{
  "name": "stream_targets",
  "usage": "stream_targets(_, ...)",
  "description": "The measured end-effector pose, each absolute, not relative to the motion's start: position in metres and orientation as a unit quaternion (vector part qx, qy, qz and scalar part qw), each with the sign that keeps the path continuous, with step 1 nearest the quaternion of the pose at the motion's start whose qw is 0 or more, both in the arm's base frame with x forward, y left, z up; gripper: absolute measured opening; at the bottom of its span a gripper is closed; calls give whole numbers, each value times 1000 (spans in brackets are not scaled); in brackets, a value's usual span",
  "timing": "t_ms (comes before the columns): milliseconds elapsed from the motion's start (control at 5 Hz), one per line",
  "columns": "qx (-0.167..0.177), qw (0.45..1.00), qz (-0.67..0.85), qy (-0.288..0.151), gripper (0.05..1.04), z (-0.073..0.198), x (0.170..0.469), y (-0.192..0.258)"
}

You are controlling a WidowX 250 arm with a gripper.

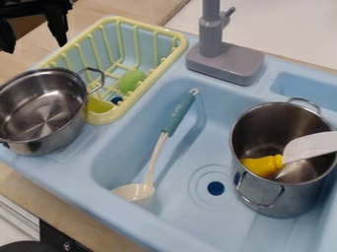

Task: Moved the yellow knife into the cooking pot

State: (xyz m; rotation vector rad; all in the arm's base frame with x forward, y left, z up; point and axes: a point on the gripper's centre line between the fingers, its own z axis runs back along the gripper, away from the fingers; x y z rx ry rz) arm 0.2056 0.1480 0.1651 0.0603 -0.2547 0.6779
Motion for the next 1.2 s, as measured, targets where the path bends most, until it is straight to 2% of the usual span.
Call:
stream_targets(400, 30, 947, 298, -116, 1000, 160, 206, 146)
stream_targets(800, 32, 972, 194, -126, 1000, 165, 215, 131)
stream_targets(1200, 19, 983, 36, -179, 1000, 185, 232, 90)
